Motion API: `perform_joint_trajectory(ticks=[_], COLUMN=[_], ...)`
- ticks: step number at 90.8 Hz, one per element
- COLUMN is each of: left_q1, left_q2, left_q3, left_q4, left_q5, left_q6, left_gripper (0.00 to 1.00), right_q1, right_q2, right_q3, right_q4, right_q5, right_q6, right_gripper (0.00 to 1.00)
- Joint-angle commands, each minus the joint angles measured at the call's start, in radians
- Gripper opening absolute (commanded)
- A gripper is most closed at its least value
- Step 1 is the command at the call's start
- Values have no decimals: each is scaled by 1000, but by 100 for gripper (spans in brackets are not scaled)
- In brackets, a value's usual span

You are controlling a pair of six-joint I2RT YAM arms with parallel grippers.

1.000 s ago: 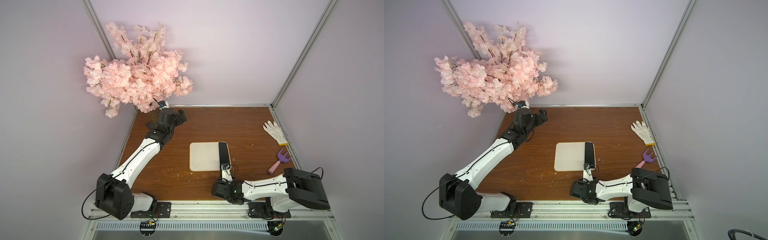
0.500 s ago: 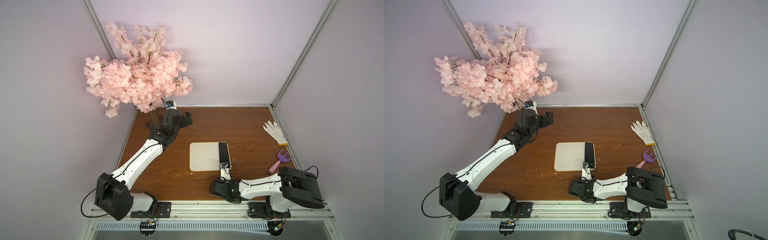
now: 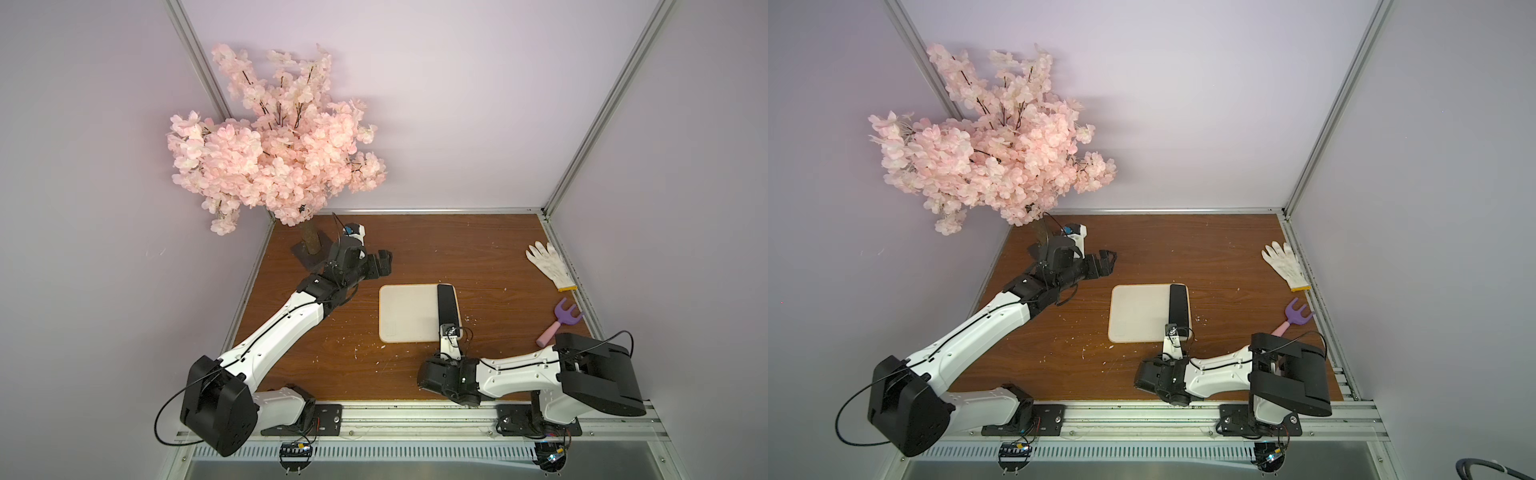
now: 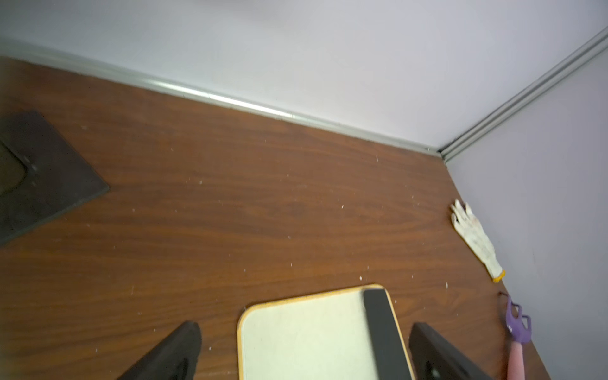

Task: Align the knife with the edge of the cutting board
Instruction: Place the knife at the edge of the cutting board.

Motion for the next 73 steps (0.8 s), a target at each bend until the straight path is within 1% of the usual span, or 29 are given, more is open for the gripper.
perform_joint_trajectory(ticks=[1,12,26,45,73], left_q1=[-16,-44,-110,-136,-186], left_q2=[-36,-39,2,56,150], left_q3=[-65,-115,-127,-148,-124], left_q4=[-50,-51,-53,-2,42], left_q5=[71,99,99,120,121], left_q6=[-12,-22,-35,-69,-97], left_gripper=[100,100,100,100,100], right_q1=[1,6,11,30,53], right_q2=[24,37,46,56,32], right_q3=[2,17,30,41,36], right_q4=[-24,-47,-70,-100,-130], right_q5=[-47,-43,-42,-39,-15], right_q6=[8,17,33,64,99], right_gripper=[39,39,39,38,38])
